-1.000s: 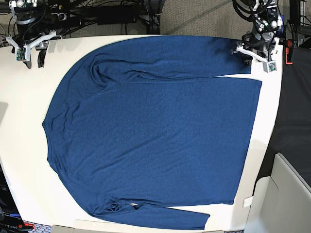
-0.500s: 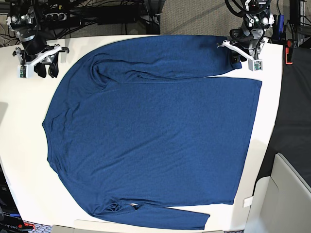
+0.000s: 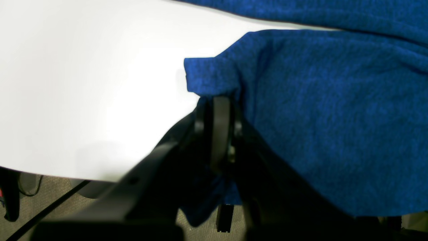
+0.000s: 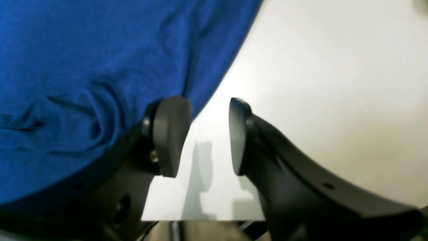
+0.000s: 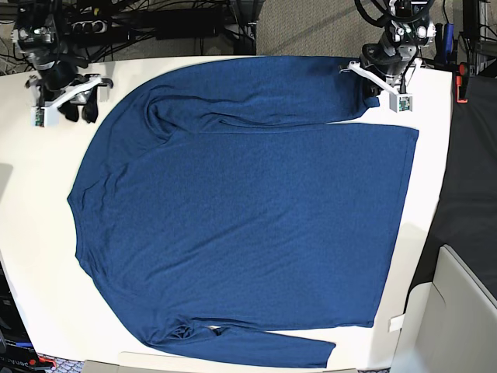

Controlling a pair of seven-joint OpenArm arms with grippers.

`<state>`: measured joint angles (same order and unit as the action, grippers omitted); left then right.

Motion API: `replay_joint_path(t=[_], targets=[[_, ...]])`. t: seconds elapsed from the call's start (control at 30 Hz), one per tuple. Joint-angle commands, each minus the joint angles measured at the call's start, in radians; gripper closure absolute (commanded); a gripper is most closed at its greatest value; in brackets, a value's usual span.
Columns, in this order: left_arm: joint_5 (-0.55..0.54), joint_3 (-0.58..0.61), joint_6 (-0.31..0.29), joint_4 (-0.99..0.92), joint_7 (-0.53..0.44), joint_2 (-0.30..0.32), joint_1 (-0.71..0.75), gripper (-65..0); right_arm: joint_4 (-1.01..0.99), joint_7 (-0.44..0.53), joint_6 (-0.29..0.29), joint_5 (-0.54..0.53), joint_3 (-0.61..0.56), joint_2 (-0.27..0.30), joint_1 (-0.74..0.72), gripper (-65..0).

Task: Fold the T-shirt properly
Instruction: 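Move both grippers down to the shirt's shoulder corners and grasp them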

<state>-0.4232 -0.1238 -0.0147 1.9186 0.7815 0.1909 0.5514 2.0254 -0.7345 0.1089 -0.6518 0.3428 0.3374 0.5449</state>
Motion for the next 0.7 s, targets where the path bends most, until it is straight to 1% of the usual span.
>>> replay_joint_path(t=[0.0,0.1,0.33,0.4,0.5,0.53,0.67], targets=[[-0.004,0.000,0.002,0.017,-0.004,0.003,0.006,0.0,0.014,0.020,0.002,-0.007,0.009,0.010,-0.004,-24.3],[-0.004,0.000,0.002,0.017,-0.004,0.003,0.006,0.0,0.013,0.011,0.002,-0.006,0.009,-0.021,-0.018,-24.3],[-0.004,0.000,0.002,0.017,-0.003,0.003,0.012,0.0,-0.064,0.011,-0.001,-0.010,0.009,-0.060,-0.044,-24.3],[-0.004,0.000,0.002,0.017,-0.003,0.003,0.014,0.0,-0.079,0.011,-0.001,-0.010,0.009,-0.080,-0.061,-24.3],[-0.004,0.000,0.002,0.017,-0.003,0.003,0.014,0.0,-0.110,0.011,-0.002,-0.012,0.009,-0.087,-0.079,-24.3],[-0.004,0.000,0.002,0.017,-0.003,0.000,0.014,0.0,-0.127,0.011,-0.007,-0.012,0.009,-0.090,-0.087,-24.3],[-0.004,0.000,0.002,0.017,-0.003,0.000,0.014,0.0,-0.183,0.011,-0.054,-0.012,0.000,-0.093,-0.118,-24.3]])
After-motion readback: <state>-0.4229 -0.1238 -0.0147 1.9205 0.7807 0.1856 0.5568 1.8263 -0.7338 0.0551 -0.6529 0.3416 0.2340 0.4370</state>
